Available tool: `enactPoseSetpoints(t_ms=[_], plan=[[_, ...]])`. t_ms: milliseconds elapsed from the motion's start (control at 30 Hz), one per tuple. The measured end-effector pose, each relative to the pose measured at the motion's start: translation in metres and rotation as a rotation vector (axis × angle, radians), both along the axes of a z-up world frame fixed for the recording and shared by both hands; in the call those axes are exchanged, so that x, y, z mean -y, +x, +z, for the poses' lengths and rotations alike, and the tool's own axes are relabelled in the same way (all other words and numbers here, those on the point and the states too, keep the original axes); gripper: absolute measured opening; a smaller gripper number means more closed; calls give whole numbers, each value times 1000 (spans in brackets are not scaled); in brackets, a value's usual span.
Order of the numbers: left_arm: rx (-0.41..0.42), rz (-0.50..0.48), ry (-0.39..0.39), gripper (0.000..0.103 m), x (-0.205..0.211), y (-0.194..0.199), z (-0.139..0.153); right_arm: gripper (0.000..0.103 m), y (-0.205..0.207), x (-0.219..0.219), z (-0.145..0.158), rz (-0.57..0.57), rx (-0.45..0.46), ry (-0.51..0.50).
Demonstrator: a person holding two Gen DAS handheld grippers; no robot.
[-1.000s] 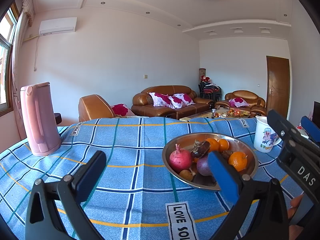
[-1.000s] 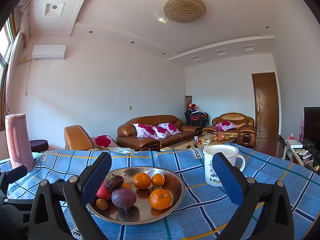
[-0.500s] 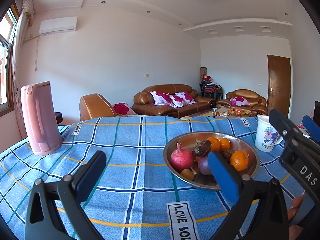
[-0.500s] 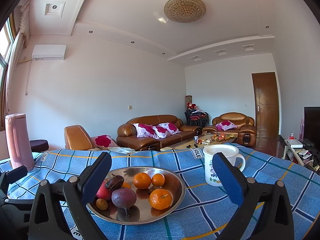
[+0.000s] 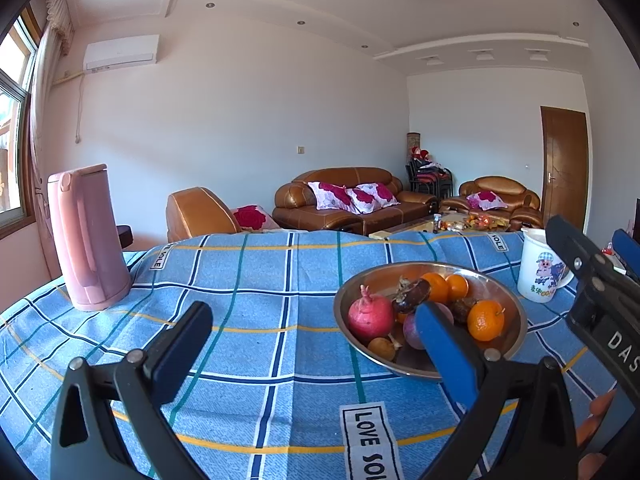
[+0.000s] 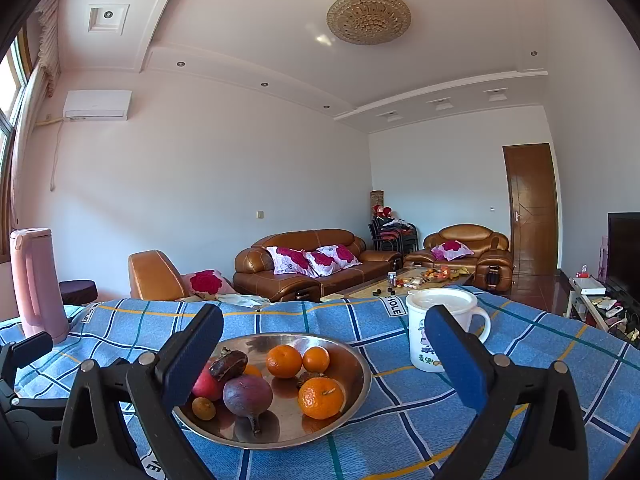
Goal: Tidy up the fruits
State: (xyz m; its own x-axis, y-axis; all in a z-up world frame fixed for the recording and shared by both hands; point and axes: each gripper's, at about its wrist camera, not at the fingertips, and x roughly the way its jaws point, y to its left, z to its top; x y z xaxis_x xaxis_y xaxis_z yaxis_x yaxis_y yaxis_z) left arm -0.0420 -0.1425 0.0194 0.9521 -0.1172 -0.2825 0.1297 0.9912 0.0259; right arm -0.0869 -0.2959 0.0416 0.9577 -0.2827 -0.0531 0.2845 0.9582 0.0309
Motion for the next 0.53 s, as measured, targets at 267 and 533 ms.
enactPoseSetpoints(t_ms=[267,533], plan=[[2,-15,-5,103,3,-1,0,102,1,0,0,1,-1,2],[0,-35,-14,103,4,-2,0,102,3,-2,0,-7,-8,6]])
